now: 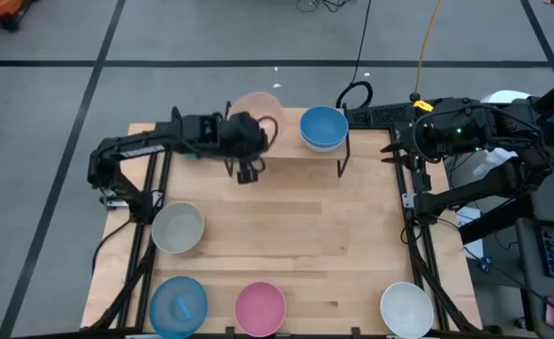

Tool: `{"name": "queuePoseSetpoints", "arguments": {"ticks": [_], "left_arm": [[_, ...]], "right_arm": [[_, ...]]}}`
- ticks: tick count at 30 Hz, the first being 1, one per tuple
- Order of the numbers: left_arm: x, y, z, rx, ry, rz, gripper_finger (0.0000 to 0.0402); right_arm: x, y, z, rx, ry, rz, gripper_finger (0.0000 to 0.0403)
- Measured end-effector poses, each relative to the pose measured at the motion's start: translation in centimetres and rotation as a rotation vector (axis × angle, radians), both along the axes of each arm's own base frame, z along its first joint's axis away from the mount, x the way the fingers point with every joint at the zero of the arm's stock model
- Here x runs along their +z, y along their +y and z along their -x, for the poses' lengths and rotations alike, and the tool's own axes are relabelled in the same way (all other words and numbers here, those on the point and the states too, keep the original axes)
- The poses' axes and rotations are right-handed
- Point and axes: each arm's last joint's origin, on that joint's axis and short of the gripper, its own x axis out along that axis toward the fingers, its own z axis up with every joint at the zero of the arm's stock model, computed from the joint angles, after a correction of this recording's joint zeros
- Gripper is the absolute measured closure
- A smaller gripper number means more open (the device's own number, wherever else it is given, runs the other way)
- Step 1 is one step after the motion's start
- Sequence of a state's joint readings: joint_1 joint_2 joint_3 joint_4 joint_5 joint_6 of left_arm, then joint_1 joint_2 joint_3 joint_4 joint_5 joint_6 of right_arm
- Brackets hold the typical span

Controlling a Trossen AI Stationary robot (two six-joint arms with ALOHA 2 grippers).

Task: Place and stack bowls onto a shelf
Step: Put the orange transparent bowl on the shelf

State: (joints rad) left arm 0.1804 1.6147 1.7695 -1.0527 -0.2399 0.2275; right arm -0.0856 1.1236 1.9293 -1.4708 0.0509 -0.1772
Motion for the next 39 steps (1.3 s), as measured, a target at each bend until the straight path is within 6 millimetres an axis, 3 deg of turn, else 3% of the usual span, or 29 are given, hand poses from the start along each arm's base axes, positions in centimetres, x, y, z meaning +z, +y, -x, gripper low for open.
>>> {"name": "queuePoseSetpoints", "arguments": {"ticks": [6, 14, 21, 28, 39], "left_arm": [[-0.1, 3.3, 0.8, -0.001, 0.000, 0.063, 0.0394], [-1.7, 5.7, 0.8, -0.011, 0.080, 0.120, 0.0394], [-4.8, 7.2, -1.2, -0.056, 0.190, 0.123, 0.0394], [-6.8, 8.3, -2.0, -0.070, 0.221, 0.206, 0.0393], [-6.9, 8.4, -2.2, 0.055, 0.205, 0.213, 0.0346]], "right_arm": [[0.0, 0.0, 0.0, 0.000, 0.000, 0.000, 0.0314], [0.0, 0.0, 0.0, 0.000, 0.000, 0.000, 0.0314], [0.0, 0.0, 0.0, 0.000, 0.000, 0.000, 0.0314], [0.0, 0.0, 0.0, -0.002, 0.000, -0.002, 0.0314], [0.0, 0.0, 0.0, -0.023, -0.004, -0.025, 0.0314]]}}
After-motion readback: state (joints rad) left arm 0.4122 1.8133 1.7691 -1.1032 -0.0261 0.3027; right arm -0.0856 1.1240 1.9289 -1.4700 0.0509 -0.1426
